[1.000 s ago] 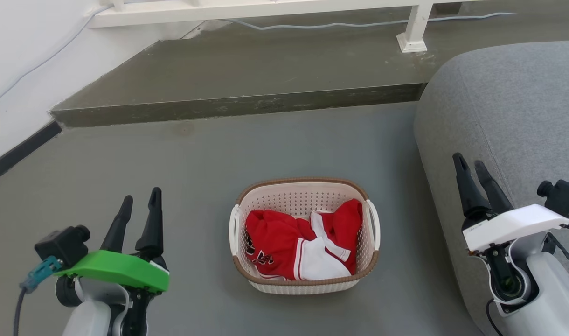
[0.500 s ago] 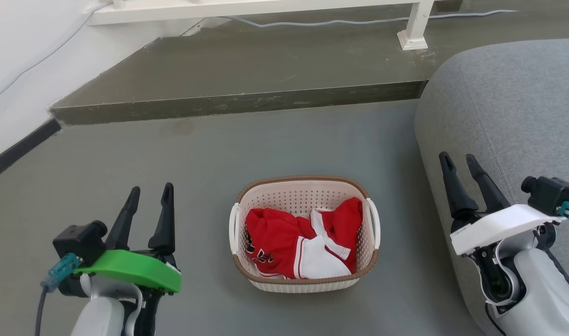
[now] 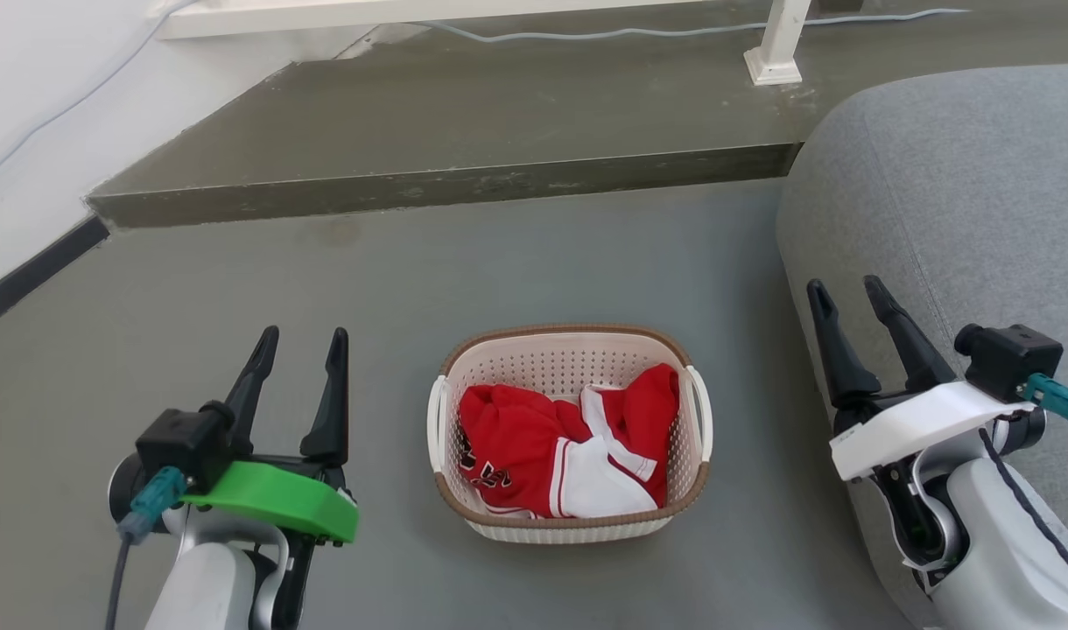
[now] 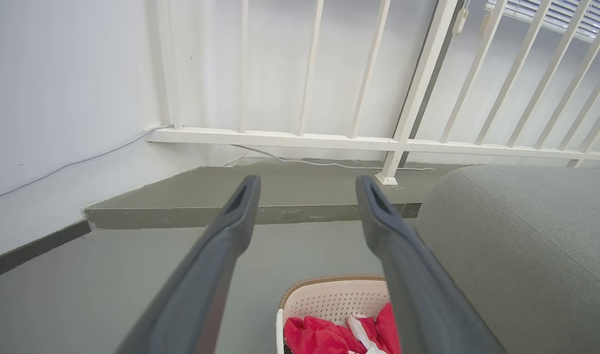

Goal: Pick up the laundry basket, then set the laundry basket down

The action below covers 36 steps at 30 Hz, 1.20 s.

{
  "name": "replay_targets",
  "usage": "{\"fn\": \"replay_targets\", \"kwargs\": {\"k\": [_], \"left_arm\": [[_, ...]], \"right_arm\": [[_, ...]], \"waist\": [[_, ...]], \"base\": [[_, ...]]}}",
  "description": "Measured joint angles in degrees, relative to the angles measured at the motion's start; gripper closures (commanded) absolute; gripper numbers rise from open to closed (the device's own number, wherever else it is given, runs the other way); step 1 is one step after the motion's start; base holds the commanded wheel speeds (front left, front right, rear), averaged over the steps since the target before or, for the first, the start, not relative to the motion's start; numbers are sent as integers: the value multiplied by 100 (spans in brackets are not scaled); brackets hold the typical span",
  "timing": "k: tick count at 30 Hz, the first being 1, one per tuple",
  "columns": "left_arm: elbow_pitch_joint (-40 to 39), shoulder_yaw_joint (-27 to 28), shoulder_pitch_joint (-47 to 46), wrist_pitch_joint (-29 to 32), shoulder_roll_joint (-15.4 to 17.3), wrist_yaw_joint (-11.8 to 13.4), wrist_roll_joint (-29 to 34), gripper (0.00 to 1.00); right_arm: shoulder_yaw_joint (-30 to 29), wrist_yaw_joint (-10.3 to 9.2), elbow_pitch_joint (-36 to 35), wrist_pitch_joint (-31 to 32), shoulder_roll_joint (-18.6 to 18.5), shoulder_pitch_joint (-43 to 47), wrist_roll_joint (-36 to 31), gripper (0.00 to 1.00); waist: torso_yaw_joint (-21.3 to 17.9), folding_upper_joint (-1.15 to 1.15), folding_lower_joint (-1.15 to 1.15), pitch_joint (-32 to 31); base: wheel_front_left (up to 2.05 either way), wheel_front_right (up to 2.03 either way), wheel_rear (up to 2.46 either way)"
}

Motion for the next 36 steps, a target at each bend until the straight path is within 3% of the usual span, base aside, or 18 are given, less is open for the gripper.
{"fn": "replay_targets", "kwargs": {"k": [7,22,36], "left_arm": [[-20,-38,-103,-116,-9,-1,415,0],[22,-33,-128,-116,-33,-25,421,0],[210,-175,-564,-116,-54,-33,412,0]], "right_arm": [[77,2,18,-90,-23,-91,-358,0],[30,59,157,-96,-15,-101,-386,0],[-132,81,339,-97,24,-438,-364,0]], "waist": [[-9,0,0,43],[-50,0,0,253],[-125,0,0,906]], "base": [[0,0,0],[0,0,0],[0,0,0]]}}
